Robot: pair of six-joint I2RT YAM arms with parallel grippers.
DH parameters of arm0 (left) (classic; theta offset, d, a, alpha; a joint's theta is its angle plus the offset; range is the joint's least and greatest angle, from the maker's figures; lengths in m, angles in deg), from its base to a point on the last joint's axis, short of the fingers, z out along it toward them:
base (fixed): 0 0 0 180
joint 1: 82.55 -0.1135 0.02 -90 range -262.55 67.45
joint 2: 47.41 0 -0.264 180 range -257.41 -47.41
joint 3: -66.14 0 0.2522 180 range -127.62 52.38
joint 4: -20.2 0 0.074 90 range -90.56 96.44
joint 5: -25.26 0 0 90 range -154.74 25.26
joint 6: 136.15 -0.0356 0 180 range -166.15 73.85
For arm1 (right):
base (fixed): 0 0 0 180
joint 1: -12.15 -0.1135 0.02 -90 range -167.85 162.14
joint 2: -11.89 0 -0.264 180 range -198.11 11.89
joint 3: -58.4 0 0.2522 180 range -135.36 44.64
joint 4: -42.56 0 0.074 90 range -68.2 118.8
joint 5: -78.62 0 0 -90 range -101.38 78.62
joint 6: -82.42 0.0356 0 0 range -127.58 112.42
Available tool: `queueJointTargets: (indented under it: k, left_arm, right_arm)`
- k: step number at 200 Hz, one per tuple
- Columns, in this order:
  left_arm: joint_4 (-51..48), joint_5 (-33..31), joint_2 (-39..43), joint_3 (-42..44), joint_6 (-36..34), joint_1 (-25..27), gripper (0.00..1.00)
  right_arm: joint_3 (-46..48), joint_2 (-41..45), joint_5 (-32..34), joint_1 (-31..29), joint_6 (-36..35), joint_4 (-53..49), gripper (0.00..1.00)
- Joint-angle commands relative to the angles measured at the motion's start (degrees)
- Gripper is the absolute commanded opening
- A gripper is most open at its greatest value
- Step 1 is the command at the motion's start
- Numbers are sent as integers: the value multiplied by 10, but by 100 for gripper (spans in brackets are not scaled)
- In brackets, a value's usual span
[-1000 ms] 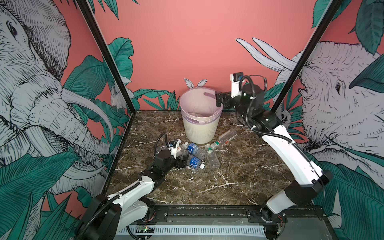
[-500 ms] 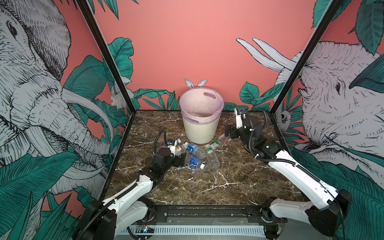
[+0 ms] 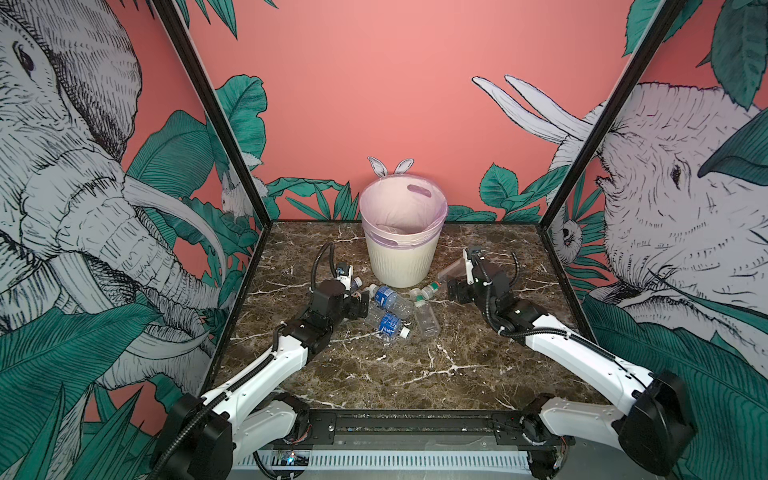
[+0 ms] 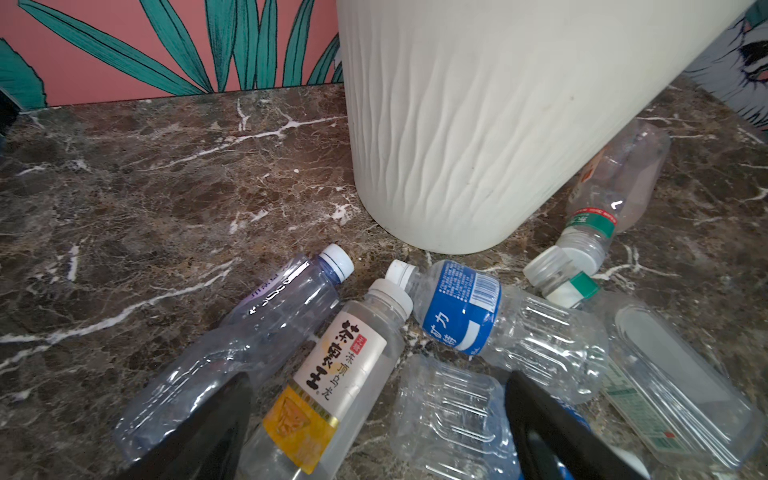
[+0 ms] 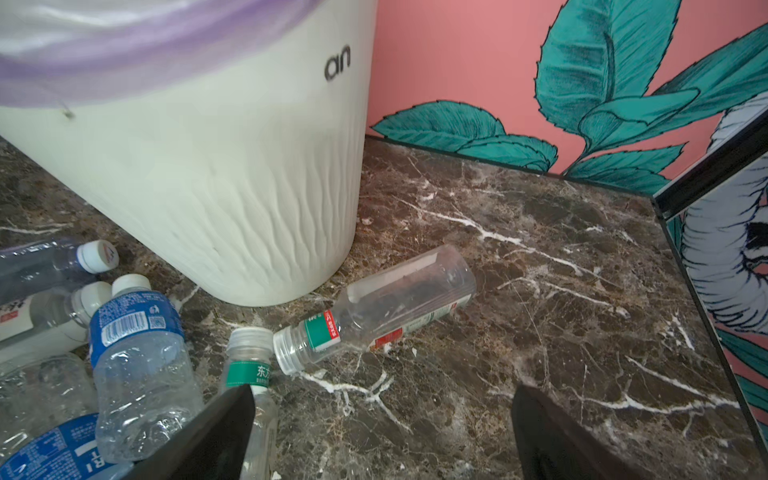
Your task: Throw the plastic bottles in the bin
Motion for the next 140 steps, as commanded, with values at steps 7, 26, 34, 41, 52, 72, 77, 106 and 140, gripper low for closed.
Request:
queueJointTargets:
  k: [7, 26, 34, 41, 52, 72, 77, 106, 140]
  left_arm:
    - [-43, -42, -29, -38, -3, -21, 95]
    - [-47, -44, -59, -57, 2, -36, 95]
    - [-48, -42, -71, -65, 2, -44, 96]
    - [-49, -38, -84, -72, 2, -52, 96]
    - [-53, -36, -101, -83, 5, -66, 96]
    - [-55, -14, -126, -98, 10, -96, 97]
    - [-55, -11, -130, -101, 10, -103, 97]
    - [-57, 11, -154, -118, 4, -133, 97]
    - [-73, 37, -196, -139, -2, -155, 99]
  right_arm:
    - [22, -3, 6, 5, 16, 50, 98]
    - [29, -3, 3, 7, 20, 50, 97]
    - [29, -4, 4, 9, 22, 47, 97]
    - [29, -5, 4, 11, 25, 46, 96]
    - [29, -8, 1, 15, 28, 44, 96]
    - [30, -12, -9, 21, 35, 44, 95]
    - [30, -15, -11, 22, 37, 44, 95]
    - [30, -23, -18, 26, 42, 45, 95]
    - [29, -36, -20, 27, 45, 46, 95]
